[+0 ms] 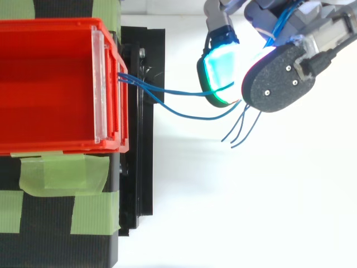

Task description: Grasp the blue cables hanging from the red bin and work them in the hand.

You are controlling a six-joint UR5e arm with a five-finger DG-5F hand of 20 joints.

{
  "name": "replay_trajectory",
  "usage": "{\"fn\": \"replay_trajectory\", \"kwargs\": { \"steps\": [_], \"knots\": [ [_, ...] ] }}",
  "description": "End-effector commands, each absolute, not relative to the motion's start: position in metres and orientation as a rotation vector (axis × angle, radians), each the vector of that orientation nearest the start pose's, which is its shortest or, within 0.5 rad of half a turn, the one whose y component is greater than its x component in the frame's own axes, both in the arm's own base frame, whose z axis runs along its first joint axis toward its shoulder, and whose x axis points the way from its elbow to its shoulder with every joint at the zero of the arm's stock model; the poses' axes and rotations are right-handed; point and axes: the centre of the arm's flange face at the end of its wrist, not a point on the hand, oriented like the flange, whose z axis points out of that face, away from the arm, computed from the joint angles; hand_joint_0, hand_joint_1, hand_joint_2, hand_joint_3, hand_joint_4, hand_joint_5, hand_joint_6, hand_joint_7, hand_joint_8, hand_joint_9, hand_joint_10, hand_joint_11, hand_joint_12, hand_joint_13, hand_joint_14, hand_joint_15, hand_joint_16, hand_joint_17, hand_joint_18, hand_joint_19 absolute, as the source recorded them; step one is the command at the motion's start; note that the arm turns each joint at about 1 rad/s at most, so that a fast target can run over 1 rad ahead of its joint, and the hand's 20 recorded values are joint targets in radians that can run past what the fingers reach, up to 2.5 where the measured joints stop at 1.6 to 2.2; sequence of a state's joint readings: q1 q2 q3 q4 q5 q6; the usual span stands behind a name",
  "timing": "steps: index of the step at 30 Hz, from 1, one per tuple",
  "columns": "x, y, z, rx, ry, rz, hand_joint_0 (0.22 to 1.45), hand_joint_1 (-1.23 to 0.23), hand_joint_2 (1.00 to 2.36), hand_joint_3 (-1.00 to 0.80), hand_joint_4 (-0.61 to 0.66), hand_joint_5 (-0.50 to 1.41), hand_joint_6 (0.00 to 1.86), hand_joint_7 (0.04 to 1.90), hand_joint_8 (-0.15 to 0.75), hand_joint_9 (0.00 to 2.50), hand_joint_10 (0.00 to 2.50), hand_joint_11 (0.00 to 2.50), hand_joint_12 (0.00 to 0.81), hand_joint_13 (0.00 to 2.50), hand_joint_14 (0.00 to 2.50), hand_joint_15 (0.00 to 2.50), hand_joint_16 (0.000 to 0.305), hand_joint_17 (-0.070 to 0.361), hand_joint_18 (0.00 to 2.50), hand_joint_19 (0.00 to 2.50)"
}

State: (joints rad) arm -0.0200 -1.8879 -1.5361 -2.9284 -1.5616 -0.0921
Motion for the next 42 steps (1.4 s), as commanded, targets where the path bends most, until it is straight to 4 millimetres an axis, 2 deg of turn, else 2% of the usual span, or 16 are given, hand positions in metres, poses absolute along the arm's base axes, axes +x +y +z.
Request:
{"fn": "replay_trajectory", "kwargs": {
  "steps": [1,42],
  "knots": [
    [0.5987,-0.1462,0.35,1.205,1.284,1.088,0.9,-0.66,1.02,-0.4,0.12,0.32,0.84,1.27,0.311,0.69,2.5,2.5,0.408,0.98,2.5,1.46,0.051,0.114,1.41,1.56],
    [0.5991,-0.1462,0.3507,1.204,1.283,1.088,0.9,-0.66,1.02,-0.41,0.12,0.32,0.86,1.27,0.312,0.69,2.5,2.5,0.406,0.98,2.5,1.44,0.05,0.111,1.4,1.56]
  ]
}}
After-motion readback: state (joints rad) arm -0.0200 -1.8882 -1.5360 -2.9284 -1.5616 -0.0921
